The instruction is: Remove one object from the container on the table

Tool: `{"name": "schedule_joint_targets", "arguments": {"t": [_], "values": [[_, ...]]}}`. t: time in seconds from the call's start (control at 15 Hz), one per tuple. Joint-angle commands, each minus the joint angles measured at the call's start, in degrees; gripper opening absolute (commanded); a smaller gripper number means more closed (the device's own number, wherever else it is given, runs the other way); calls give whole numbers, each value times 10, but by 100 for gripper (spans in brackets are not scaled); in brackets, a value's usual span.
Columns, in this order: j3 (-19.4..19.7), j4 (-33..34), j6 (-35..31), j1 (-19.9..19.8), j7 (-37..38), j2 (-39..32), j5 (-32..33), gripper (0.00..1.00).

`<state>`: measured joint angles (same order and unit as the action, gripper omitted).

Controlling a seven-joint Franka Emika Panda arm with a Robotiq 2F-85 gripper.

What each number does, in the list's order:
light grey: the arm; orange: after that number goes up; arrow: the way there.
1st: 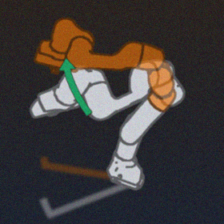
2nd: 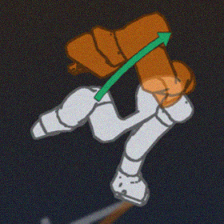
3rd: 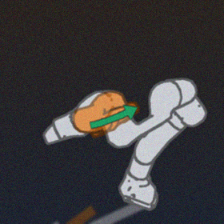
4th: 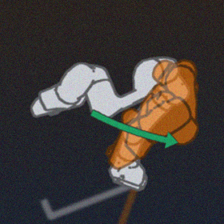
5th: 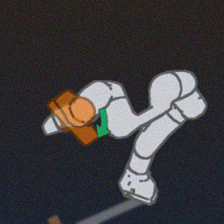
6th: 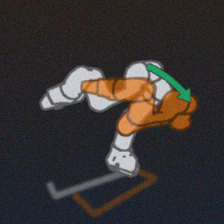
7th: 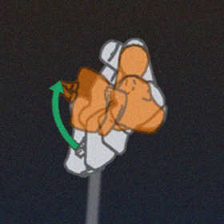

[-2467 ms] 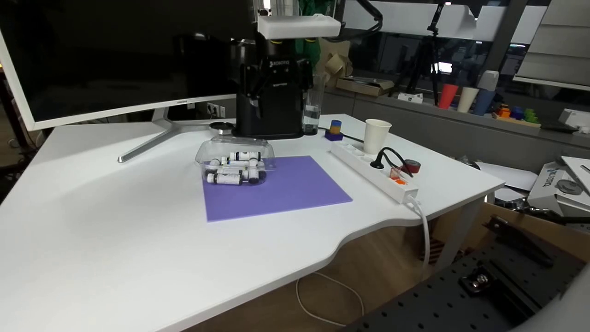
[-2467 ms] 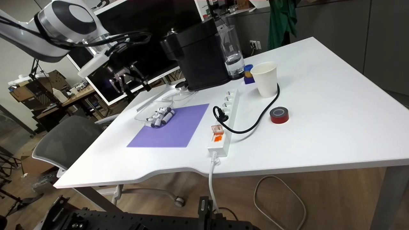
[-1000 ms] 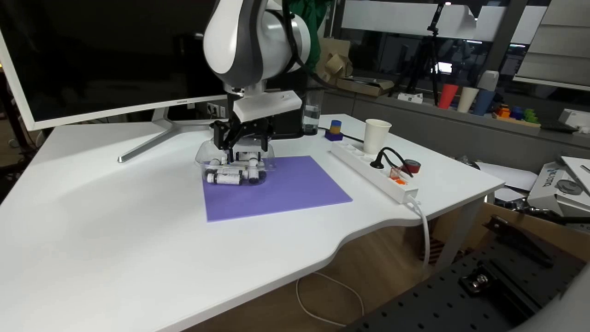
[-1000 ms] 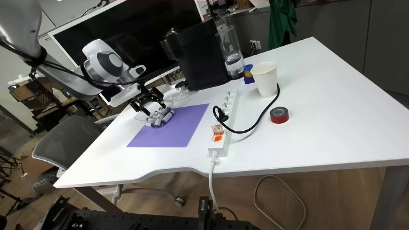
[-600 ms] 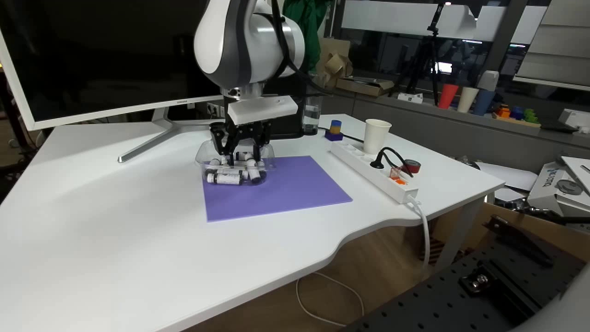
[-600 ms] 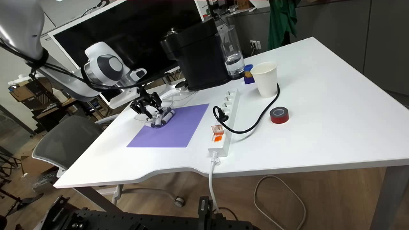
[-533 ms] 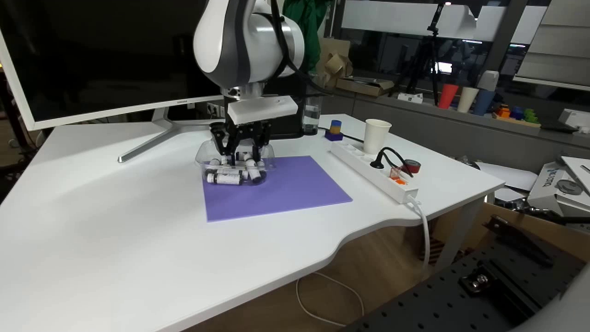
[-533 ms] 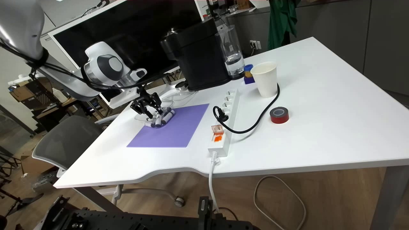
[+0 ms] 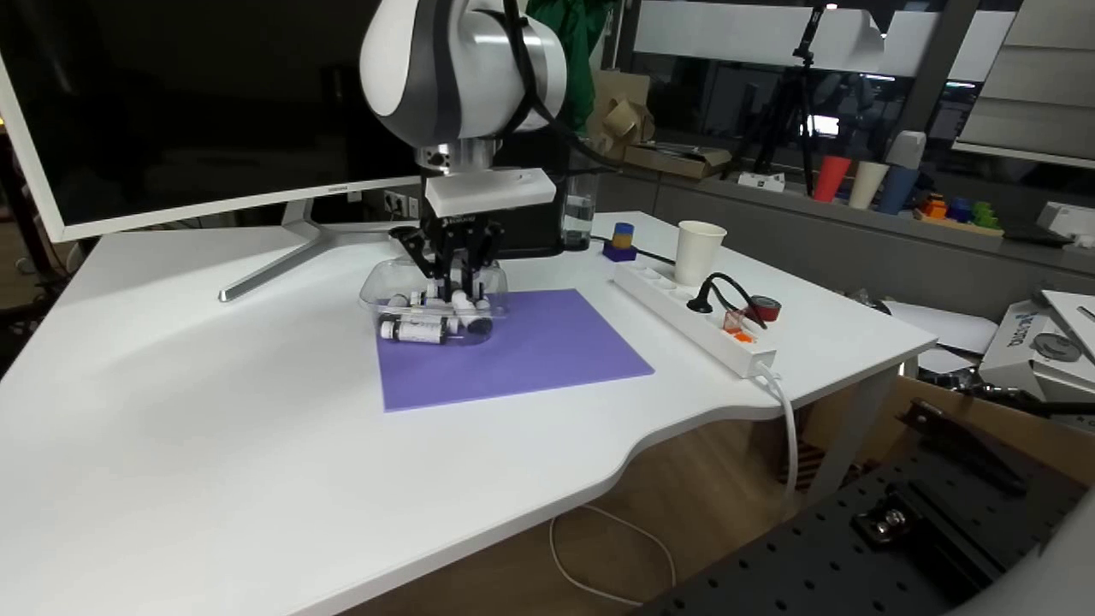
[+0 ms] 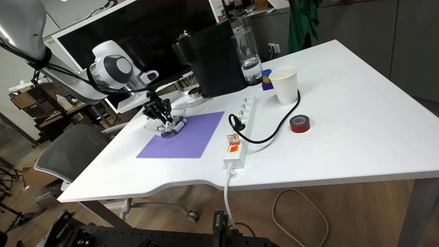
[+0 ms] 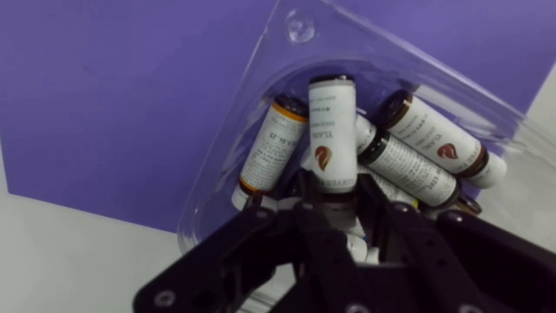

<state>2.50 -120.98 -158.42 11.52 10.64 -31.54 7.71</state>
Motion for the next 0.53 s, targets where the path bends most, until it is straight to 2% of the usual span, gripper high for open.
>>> {"name": "schedule_joint_targets", "arguments": {"t": [0.0,0.47], "values": [[-16,-24,26,-19,-15,57,-24,7],[12,-93,39,-42,3,163,-18,7]]}}
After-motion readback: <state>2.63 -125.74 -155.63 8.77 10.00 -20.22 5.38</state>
